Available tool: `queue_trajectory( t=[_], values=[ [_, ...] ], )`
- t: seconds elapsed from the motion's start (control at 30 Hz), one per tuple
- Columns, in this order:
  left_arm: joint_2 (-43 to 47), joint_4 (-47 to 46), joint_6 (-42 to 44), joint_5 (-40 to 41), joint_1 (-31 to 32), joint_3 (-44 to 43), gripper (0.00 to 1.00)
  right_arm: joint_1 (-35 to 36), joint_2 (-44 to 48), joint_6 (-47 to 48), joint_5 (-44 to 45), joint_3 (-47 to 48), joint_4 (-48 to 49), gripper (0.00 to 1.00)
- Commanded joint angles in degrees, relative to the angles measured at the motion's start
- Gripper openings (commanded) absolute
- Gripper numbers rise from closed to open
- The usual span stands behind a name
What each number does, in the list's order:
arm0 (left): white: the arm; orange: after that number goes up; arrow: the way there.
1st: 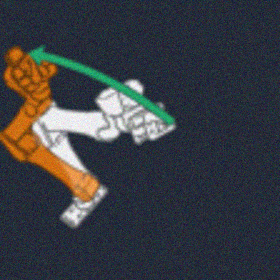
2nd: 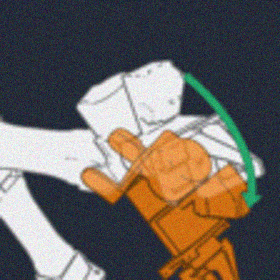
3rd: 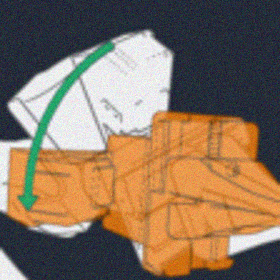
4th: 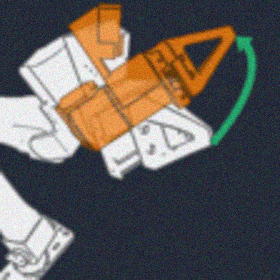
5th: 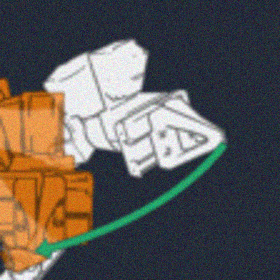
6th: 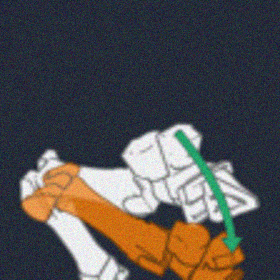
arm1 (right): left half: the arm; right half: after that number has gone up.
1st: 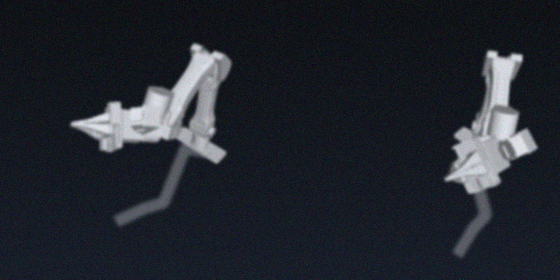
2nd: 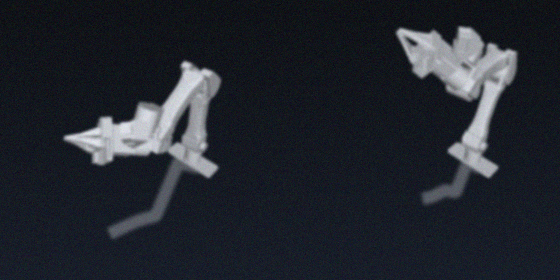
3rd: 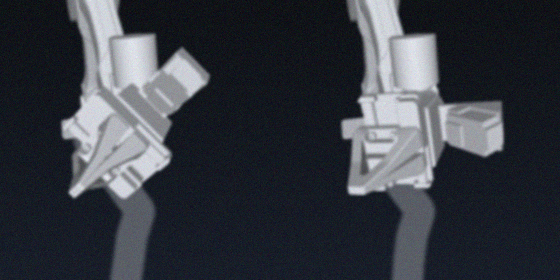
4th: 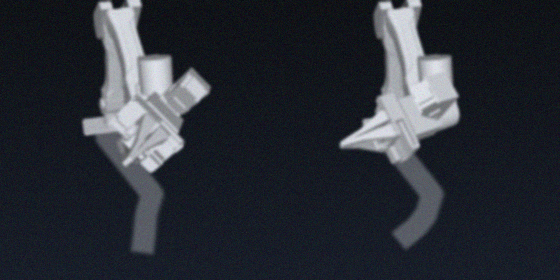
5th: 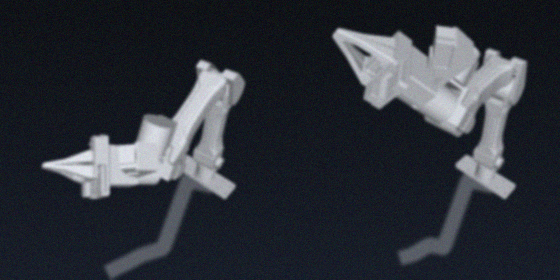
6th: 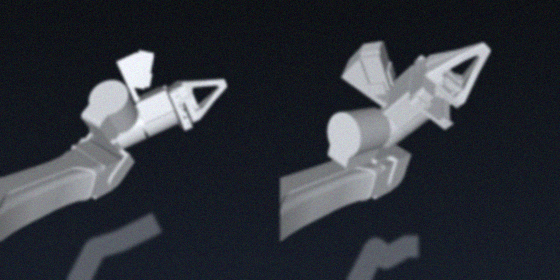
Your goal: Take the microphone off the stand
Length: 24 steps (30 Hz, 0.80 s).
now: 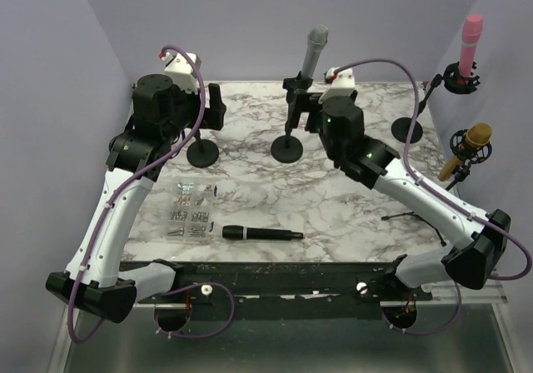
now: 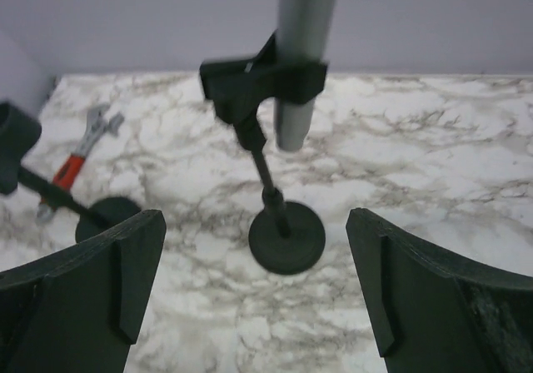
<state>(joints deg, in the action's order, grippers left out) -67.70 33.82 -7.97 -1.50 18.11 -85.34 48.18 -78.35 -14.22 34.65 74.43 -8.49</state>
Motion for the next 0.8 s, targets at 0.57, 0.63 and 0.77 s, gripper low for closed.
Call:
queue_trajectory(
  t=[0.57,0.63,0.77],
  values=[
    [0.4,-1.3,0.3,-3.2,2.1,0.4,0.99,-17.0,-23.3,-0.3,-15.5,31.7,-3.6,0.97],
    [0.3,-1.5,0.2,-4.4,2.2,0.5,0.99,-17.7,-24.0,-0.2,-17.1,31.6,-2.7,0.94],
    [0.0,-1.9,0.2,-6.6,2.7,0.9,0.98,-18.5,-24.2,0.0,-18.3,29.9,-0.5,0.84]
  ],
)
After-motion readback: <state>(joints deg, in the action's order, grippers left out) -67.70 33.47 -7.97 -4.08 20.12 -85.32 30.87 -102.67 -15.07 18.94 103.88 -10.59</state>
